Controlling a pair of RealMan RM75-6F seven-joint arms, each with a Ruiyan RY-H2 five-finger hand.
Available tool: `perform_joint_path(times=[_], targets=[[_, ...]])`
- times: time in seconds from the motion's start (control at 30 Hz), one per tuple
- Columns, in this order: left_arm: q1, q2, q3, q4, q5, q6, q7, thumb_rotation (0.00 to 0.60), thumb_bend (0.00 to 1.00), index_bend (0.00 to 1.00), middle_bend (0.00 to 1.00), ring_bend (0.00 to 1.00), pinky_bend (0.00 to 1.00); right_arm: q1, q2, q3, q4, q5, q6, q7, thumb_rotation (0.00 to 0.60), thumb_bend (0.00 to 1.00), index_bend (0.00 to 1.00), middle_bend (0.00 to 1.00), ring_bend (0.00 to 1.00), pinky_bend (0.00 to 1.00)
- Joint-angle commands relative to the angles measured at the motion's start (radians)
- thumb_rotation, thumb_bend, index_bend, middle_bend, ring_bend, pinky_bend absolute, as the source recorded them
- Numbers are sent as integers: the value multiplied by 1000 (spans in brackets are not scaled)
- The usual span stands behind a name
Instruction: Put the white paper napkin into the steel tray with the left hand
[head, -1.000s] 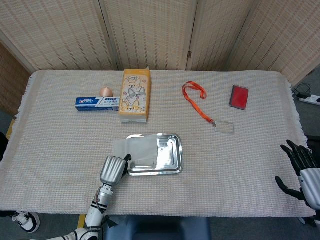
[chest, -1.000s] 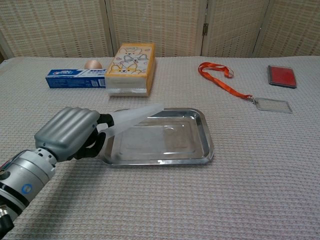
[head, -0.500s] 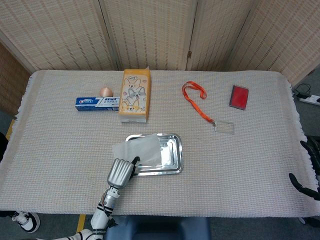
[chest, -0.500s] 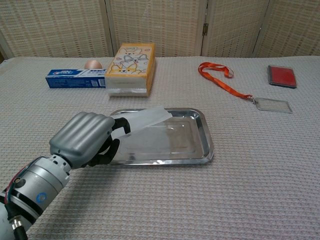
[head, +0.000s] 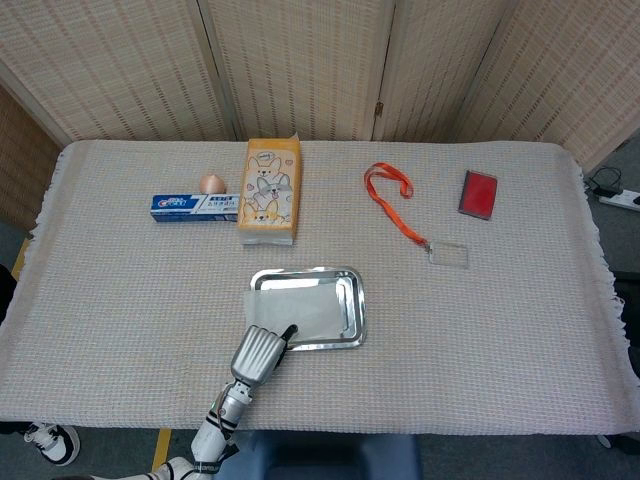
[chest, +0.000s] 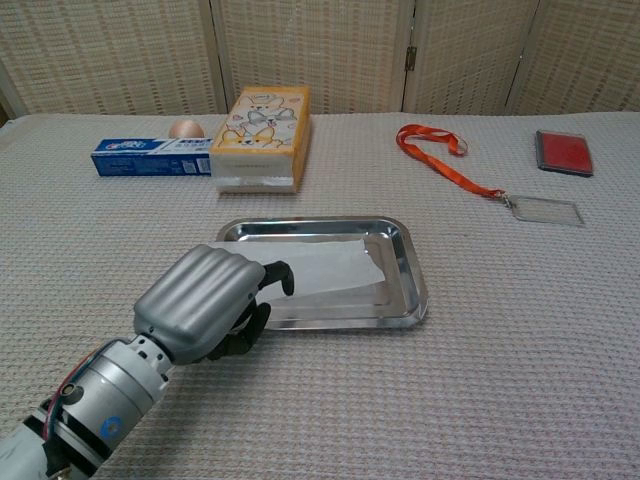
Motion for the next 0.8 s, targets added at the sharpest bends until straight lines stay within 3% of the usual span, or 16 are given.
perform_joint_path(times=[0.03, 0.4, 0.67, 0.8], targets=[[-20, -30, -12, 60, 4, -14, -25, 600, 682, 378, 1000, 1000, 1000, -1, 1, 3, 3, 5, -1, 3, 600, 404, 0, 0, 0, 0], [-57, -31, -32, 118, 10, -29, -89, 600, 665, 273, 1000, 1000, 1000, 2, -8, 16, -5, 23, -23, -31, 600, 404, 0, 0, 0, 0], [-47, -1, -39, 46, -17, -41, -34, 600, 428, 31, 1000, 1000, 1000, 9, -15, 17, -9, 20, -45, -56, 600, 404, 0, 0, 0, 0], [-35, 35, -42, -42, -44, -58, 25, 600, 363, 1, 1000, 1000, 1000, 11, -15, 16, -8, 14, -48, -61, 600, 404, 0, 0, 0, 0]])
